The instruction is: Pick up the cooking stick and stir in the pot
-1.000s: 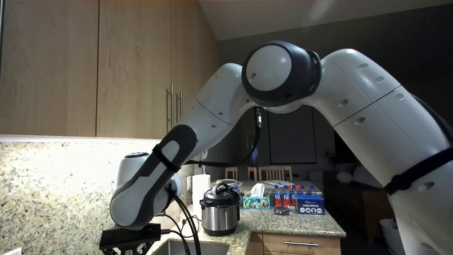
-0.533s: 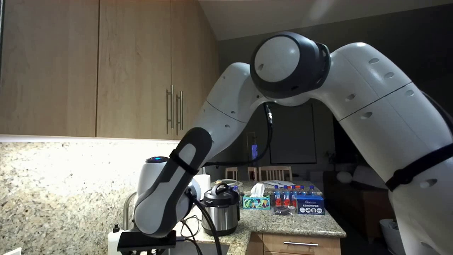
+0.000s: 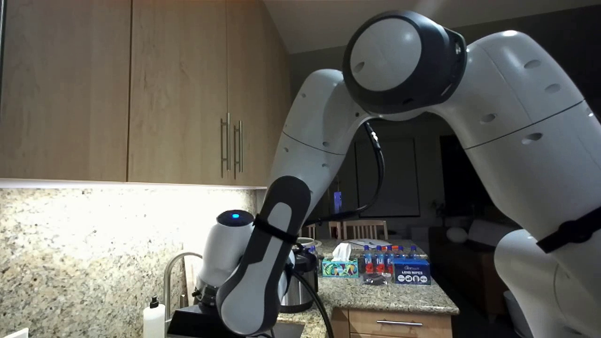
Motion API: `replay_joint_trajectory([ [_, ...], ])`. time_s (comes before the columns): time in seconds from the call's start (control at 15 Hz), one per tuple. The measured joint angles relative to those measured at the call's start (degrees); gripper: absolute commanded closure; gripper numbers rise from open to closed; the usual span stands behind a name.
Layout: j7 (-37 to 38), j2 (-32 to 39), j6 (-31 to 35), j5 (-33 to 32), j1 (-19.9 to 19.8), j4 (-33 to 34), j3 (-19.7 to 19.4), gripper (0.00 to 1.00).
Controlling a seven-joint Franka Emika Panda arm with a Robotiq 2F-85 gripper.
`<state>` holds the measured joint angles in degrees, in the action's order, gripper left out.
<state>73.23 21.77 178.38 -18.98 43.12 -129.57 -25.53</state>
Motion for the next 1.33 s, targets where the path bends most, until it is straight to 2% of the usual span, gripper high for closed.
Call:
replay_joint_trajectory([
  [0.13, 6.01, 0.54, 0.08, -2.39, 8.96, -0.31, -9.02, 0.91],
  [0.27, 9.25, 1.29, -0.1, -2.78, 16.59, -0.52, -15.86, 0.91],
  [0.47, 10.02, 1.45, -0.22, -2.78, 22.81, -1.38, -19.99, 0.91],
  [0.67, 9.93, 0.94, -0.25, -2.78, 24.3, -2.3, -20.16, 0.91],
  [0.73, 9.55, 0.32, -0.25, -2.78, 23.91, -2.78, -19.48, 0.52],
  [0.8, 8.47, -0.7, -0.25, -2.78, 22.83, -3.18, -18.38, 0.5],
  [0.93, 4.66, -3.96, -0.38, -2.76, 18.5, -4.77, -13.61, 0.39],
  [1.13, -4.92, -10.58, -0.96, -0.12, 7.92, -9.38, -1.21, 0.19],
  [1.33, -15.98, -16.6, -4.28, 7.85, -2.31, -14.6, 12.31, 0.02],
])
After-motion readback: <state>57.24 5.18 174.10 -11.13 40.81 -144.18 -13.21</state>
